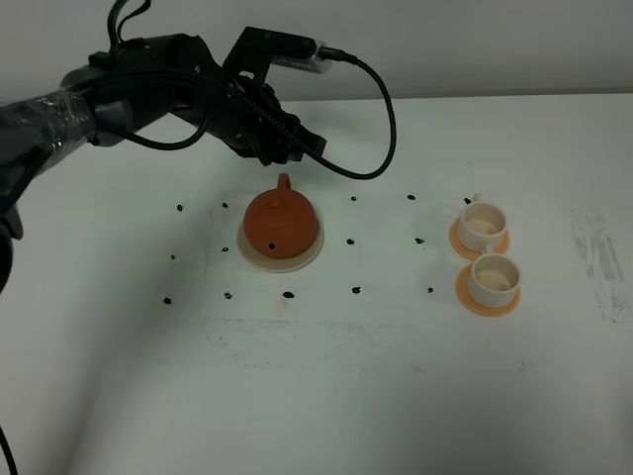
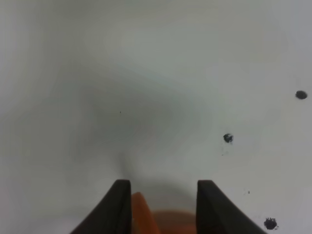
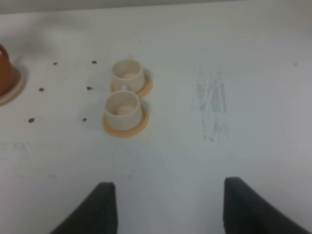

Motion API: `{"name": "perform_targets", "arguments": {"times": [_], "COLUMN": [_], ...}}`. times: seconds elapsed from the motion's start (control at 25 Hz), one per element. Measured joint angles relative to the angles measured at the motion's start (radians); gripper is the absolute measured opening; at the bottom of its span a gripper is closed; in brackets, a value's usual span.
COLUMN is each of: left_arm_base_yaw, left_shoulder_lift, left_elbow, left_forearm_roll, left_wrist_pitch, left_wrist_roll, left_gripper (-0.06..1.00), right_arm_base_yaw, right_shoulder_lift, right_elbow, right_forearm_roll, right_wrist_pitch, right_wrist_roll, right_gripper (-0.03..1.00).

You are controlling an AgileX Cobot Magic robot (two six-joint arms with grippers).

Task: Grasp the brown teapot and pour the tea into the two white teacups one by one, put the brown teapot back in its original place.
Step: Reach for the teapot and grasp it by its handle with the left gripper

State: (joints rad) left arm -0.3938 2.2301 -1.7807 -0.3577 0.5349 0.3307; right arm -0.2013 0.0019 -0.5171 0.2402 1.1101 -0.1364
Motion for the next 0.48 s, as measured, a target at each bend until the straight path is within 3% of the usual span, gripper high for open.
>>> {"name": "perform_targets", "arguments": {"times": [0.48], "left_arm_base_yaw": [-0.003], "left_shoulder_lift": [0.032], "left_elbow": [-0.001], "left_forearm_roll": [0.027], "left_wrist_pitch": [-0.002], "left_wrist_roll": [-0.009], "left_gripper": [0.31], "right_arm_base_yaw": [0.000], "right_shoulder_lift": [0.000], "right_elbow": [0.000], "right_forearm_roll": [0.000], "right_wrist_pitch": [0.000], "right_wrist_roll": [0.000], "right_gripper": [0.47]}}
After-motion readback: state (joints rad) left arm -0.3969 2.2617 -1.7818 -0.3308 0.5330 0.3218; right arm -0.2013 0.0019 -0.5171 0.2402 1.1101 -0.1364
